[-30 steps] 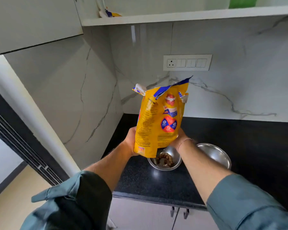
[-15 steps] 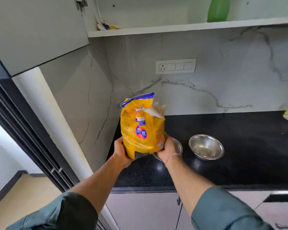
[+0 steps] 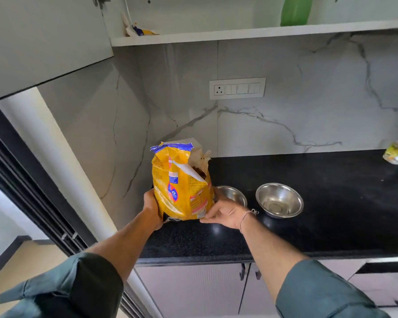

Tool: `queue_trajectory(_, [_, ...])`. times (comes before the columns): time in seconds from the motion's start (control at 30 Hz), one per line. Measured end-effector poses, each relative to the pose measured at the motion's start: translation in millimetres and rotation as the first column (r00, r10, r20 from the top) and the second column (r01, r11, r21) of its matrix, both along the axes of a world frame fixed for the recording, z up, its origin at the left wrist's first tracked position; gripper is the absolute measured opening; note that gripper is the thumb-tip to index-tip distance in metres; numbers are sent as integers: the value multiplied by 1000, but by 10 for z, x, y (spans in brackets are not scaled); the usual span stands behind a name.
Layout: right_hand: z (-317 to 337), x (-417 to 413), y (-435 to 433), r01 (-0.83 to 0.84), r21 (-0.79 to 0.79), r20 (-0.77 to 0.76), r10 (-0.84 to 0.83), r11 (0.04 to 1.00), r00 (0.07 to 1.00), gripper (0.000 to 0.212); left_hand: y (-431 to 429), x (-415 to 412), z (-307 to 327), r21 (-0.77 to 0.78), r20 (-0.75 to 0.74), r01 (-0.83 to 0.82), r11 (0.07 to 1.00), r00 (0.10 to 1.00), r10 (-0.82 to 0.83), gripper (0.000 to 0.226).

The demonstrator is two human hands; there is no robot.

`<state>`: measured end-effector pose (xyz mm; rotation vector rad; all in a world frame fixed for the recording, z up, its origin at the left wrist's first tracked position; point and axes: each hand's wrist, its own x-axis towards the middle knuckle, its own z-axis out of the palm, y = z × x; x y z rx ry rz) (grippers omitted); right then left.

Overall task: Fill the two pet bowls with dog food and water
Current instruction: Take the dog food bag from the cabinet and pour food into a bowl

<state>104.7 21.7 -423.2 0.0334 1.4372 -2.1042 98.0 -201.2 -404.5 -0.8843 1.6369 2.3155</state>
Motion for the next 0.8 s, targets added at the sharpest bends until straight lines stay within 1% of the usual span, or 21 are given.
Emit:
queue_trajectory(0.1, [-24,-63,9,-95,234,-80,117,968,990,91,-7,-18,16,-10,-5,9,1000,1000,-9,51])
queue_trajectory(0.17, [-22,-93,0,-135,334,-102,178,933,979,105,-17,-22,18,-21,-5,9,1000,1000,-9,51])
queue_trajectory(0.2, [-24,-101,-5,-146,367,-123,204,919,971,106,-20,-25,21,-27,-4,11,1000,1000,-11,51])
queue_trajectory(0.23, [-21,-100,-14,-143,384,-147,214,912,966,102,-29,-42,6,-34,0,14,999,1000,-14,51])
queue_trajectory(0.27, [-21,-93,-20,-132,382,-171,210,915,963,98,-33,-52,3,-44,6,14,999,1000,-14,51])
queue_trajectory(0.3, [-35,-91,-25,-115,369,-188,195,922,963,99,-38,-60,6,-53,13,14,999,1000,-13,51])
queue_trajectory(0.37, [-66,-88,-33,-92,316,-197,160,944,967,108,-56,-88,-6,-68,37,5,998,999,-3,51])
queue_trajectory(0.4, [-81,-93,-42,-84,287,-195,145,954,970,109,-66,-102,-12,-79,44,2,997,999,1,52])
queue_trajectory(0.5, [-121,-104,-69,-60,199,-187,98,978,977,99,-94,-155,-41,-101,62,-3,995,998,9,51])
queue_trajectory(0.6, [-168,-100,-125,6,120,-183,16,993,983,88,-114,-199,-47,-112,55,-9,994,998,16,51])
queue_trajectory(0.7, [-243,-79,-199,47,53,-190,-36,997,981,73,-132,-254,-66,-125,56,15,992,998,-8,49])
queue_trajectory(0.8, [-369,-82,-265,72,18,-163,-68,997,984,76,-144,-278,-60,-154,59,50,987,997,-41,48])
